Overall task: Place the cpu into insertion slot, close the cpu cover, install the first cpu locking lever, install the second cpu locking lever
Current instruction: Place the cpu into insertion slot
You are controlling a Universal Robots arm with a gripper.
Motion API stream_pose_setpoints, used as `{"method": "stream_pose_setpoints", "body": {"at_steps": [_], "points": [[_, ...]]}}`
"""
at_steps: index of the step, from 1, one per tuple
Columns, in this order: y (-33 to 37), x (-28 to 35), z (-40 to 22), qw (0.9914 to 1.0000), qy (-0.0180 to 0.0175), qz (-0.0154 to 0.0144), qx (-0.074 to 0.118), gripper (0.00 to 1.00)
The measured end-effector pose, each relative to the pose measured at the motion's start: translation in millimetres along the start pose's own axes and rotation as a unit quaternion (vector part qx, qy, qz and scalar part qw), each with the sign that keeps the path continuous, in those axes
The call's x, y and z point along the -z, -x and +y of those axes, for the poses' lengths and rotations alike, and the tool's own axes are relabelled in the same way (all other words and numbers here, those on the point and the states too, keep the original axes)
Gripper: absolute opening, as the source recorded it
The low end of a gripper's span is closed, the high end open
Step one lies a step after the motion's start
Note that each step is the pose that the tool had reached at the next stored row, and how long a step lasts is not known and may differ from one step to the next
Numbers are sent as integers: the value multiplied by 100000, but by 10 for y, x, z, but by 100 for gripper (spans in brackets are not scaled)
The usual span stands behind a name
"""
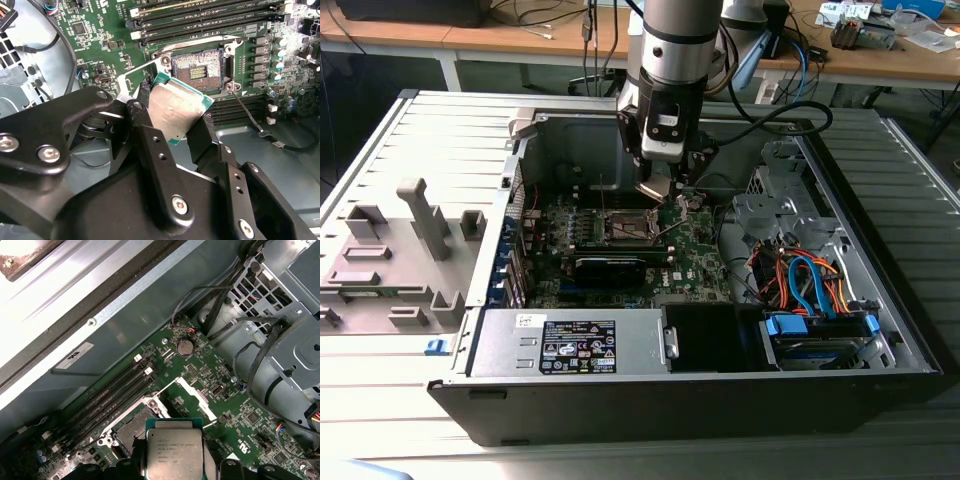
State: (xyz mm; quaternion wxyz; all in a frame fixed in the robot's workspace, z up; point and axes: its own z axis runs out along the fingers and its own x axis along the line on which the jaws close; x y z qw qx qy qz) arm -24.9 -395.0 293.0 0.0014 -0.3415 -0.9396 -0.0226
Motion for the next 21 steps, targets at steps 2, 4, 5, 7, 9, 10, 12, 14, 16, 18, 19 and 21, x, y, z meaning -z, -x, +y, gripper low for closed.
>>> {"method": "stream_pose_setpoints", "body": {"at_steps": [2,4,5,7,9,10,12,14,16,18,19,21], "points": [[0,0,0,99998,13,-25,-621,55],[0,0,0,99996,19,-35,-846,55],[0,0,0,99996,17,-34,-879,55],[0,0,0,99995,19,-39,-958,55],[0,0,0,99995,22,-43,-1036,55],[0,0,0,99994,22,-44,-1085,55],[0,0,0,99993,23,-46,-1157,55],[0,0,0,99993,25,-50,-1222,55],[0,0,0,99992,26,-52,-1302,55],[0,0,0,99990,28,-57,-1385,55],[0,0,0,99989,29,-59,-1452,55],[0,0,0,99988,31,-62,-1533,55]]}}
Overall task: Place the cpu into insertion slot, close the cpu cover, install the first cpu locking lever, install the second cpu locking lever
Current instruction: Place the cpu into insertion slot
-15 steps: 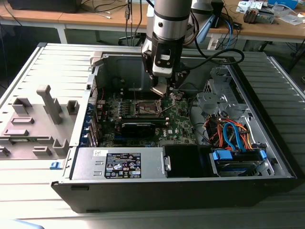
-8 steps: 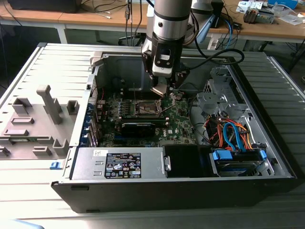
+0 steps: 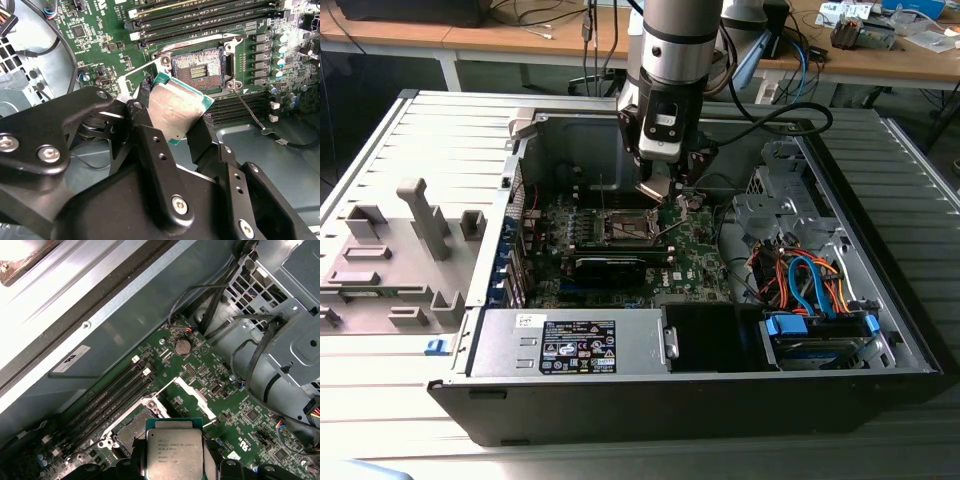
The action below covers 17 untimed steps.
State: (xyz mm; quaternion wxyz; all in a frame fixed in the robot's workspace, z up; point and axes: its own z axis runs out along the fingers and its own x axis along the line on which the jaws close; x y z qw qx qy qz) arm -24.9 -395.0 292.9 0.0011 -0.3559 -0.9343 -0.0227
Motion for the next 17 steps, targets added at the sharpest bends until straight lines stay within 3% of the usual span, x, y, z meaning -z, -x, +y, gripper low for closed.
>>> {"method": "stream_pose_setpoints", "body": {"at_steps": [17], "points": [[0,-1,0,99998,16,-29,-688,55]]}}
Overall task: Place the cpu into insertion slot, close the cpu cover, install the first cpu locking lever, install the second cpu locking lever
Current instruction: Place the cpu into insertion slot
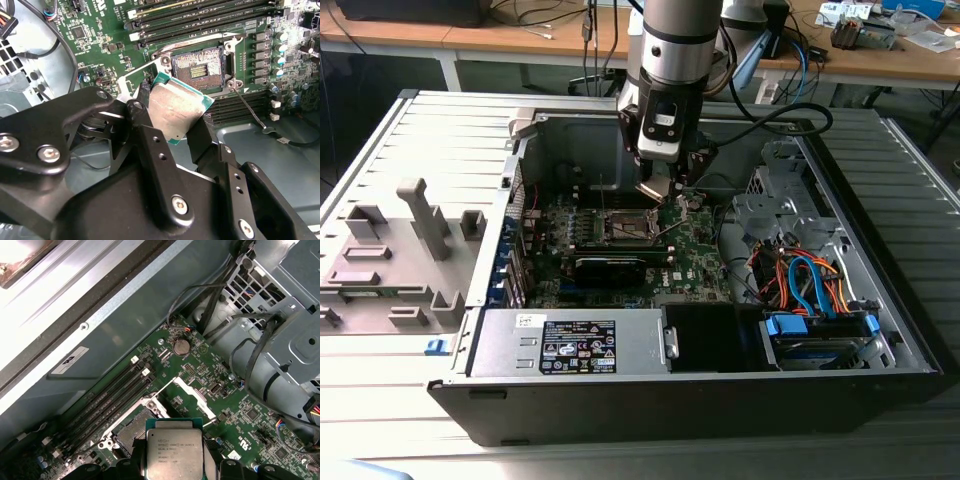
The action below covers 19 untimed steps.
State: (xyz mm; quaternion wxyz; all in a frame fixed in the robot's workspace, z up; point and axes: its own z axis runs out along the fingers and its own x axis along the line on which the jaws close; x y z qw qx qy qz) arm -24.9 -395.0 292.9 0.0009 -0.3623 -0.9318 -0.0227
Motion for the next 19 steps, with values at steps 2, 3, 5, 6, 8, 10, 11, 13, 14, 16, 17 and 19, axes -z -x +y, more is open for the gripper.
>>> {"method": "stream_pose_setpoints", "body": {"at_steps": [2,3,5,6,8,10,11,13,14,16,17,19], "points": [[0,0,0,100000,0,-3,-82,55],[0,0,0,100000,-2,-6,-113,55],[0,0,0,100000,1,-9,-183,55],[0,0,0,100000,1,-8,-212,55],[0,0,0,100000,3,-12,-274,55],[0,0,0,99999,4,-12,-333,55],[0,0,0,99999,6,-15,-366,55],[0,0,0,99999,6,-21,-470,55],[0,0,0,99999,5,-24,-517,55],[0,0,0,99998,8,-27,-632,55],[0,0,0,99998,8,-30,-688,55],[0,0,0,99997,9,-32,-772,55]]}}
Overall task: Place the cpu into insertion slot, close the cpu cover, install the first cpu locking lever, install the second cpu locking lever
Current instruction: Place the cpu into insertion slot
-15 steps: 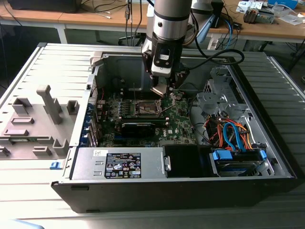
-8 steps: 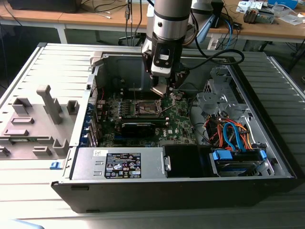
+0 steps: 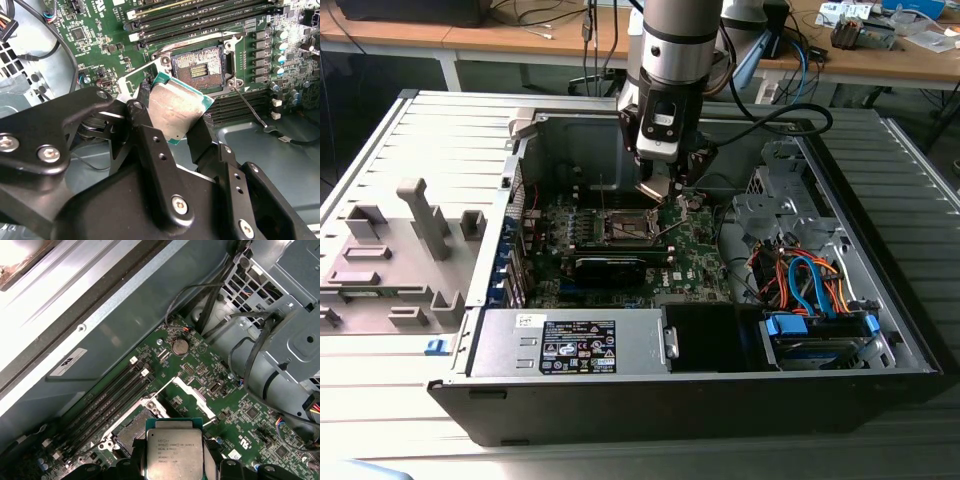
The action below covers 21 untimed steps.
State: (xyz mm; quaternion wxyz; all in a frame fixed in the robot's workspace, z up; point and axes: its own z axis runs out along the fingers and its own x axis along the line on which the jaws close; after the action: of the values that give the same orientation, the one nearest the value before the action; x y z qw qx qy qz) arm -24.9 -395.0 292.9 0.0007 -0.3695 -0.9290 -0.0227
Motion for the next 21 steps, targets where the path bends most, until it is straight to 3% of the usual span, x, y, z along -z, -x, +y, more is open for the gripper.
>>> {"method": "stream_pose_setpoints", "body": {"at_steps": [21], "points": [[0,-1,0,99996,19,-40,-942,55]]}}
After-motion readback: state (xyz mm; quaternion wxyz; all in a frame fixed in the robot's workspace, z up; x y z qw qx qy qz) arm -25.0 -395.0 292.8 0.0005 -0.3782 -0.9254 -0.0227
